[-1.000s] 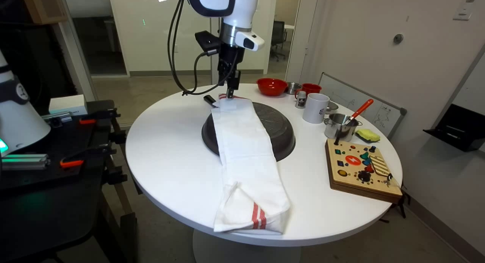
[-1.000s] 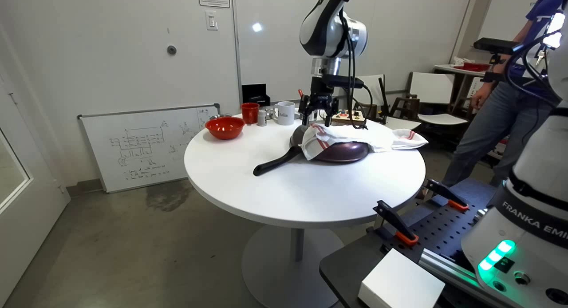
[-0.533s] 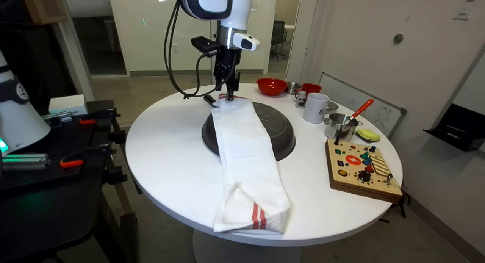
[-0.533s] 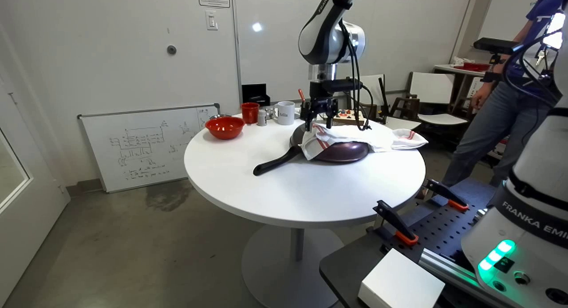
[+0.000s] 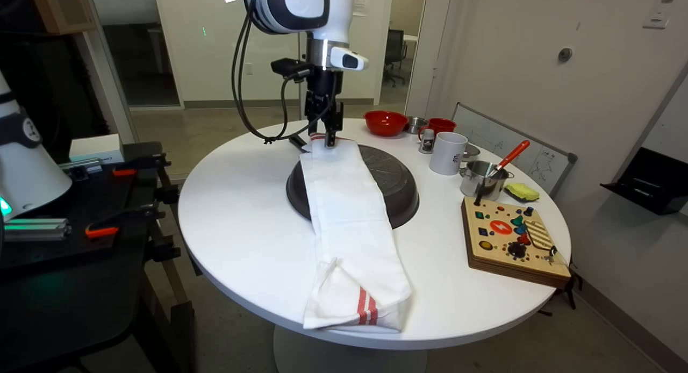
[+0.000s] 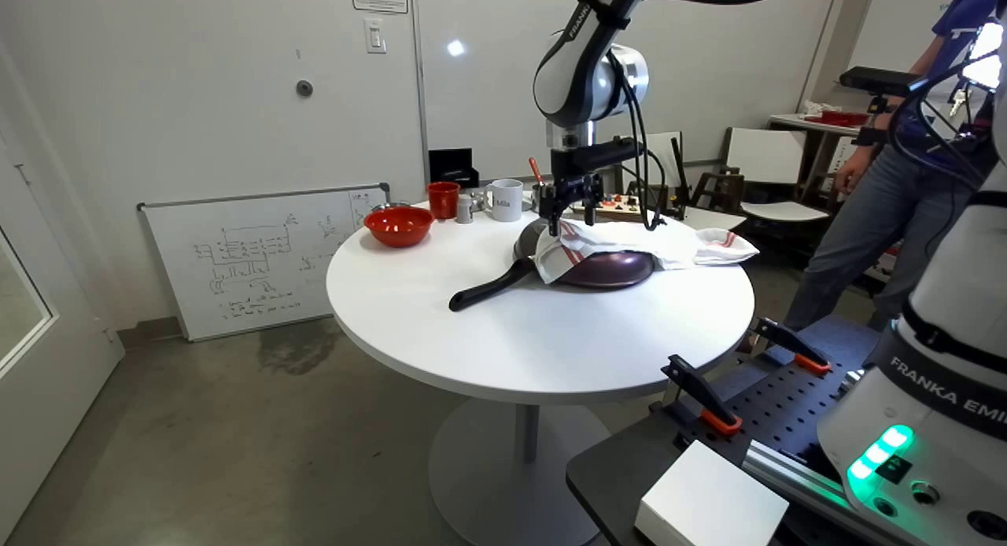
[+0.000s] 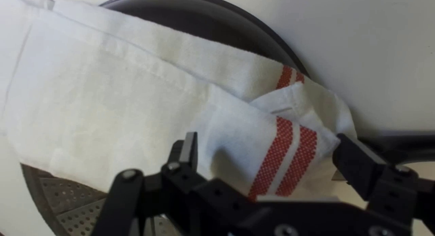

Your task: Use the towel to wipe the pan

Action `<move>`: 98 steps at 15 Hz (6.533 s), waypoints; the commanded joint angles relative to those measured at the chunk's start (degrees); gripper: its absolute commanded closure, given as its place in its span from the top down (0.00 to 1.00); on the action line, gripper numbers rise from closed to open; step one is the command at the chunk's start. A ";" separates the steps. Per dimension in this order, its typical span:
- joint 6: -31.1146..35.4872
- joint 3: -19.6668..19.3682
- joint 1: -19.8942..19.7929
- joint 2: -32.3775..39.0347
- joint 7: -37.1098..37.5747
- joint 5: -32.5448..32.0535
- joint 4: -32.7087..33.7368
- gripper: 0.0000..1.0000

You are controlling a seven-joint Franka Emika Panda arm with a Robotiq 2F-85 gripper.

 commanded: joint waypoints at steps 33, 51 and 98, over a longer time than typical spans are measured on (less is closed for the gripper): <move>-18.27 7.22 -21.99 10.06 -19.23 41.46 14.78 0.05; -24.53 2.39 -15.30 13.43 -18.17 25.88 18.99 0.06; -22.72 -5.20 -15.36 17.39 -11.98 11.30 28.27 0.04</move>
